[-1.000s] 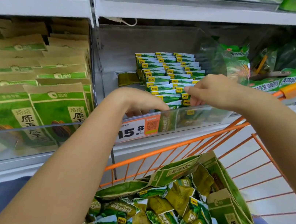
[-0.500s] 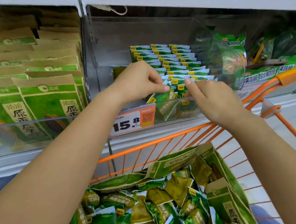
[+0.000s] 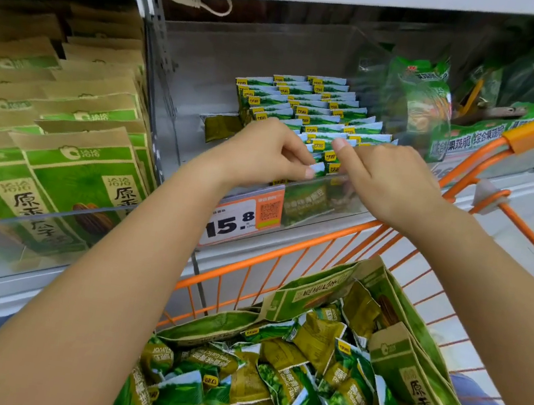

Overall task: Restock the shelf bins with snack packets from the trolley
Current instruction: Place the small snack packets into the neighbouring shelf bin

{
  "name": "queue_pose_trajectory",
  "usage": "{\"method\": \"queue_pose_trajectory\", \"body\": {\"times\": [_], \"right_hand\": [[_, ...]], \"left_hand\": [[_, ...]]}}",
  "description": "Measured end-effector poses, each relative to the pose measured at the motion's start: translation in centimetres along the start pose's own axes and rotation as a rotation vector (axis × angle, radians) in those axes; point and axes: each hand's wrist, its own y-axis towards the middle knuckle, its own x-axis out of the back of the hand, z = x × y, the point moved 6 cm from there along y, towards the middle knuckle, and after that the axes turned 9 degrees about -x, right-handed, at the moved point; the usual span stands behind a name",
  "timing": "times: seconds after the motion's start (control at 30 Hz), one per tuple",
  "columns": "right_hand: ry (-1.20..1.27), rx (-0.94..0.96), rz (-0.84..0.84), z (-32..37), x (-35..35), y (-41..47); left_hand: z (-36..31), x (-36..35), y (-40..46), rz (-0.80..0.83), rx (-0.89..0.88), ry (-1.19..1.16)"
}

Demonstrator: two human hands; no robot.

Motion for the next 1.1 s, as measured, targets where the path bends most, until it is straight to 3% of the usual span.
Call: {"method": "queue_pose_trajectory", "body": {"times": [0.17, 0.37, 0.5, 0.77, 0.87, 0.97, 1.03, 1.1], "right_hand": [[-0.008, -0.011, 0.005, 0.0, 0.1, -0.1], [0.012, -0.032, 0.001, 0.3, 0.3, -0.3], [0.035, -0.076, 0.034, 0.2, 0.2, -0.2], [0.079, -0.089, 0.061, 0.5, 0.2, -0.5], [0.285, -0.083, -0.088, 1.1, 2.0, -2.4], [0.421, -0.039, -0.207, 1.8, 4.1, -6.1], [0.350, 0.017, -0.127, 2.6, 4.5, -8.5], [0.091, 0.021, 0.148, 2.9, 3.2, -10.6]], "left_hand": [[1.6, 0.7, -0.5, 0.063, 0.124, 0.165], [1.0, 1.0, -0.5, -0.095, 0.053, 0.155], [0.6, 0.0, -0.3, 0.048, 0.007, 0.176], [1.2, -0.7, 0.0, 0.100, 0.072, 0.108], [0.5, 1.1, -0.7, -0.041, 0.080, 0.132], [-3.1, 5.2, -2.0, -0.411, 0.003, 0.146], [-6.7, 5.9, -3.6, -0.516, -0.126, 0.084], [-9.9, 3.7, -5.6, -0.375, -0.247, 0.036]]}}
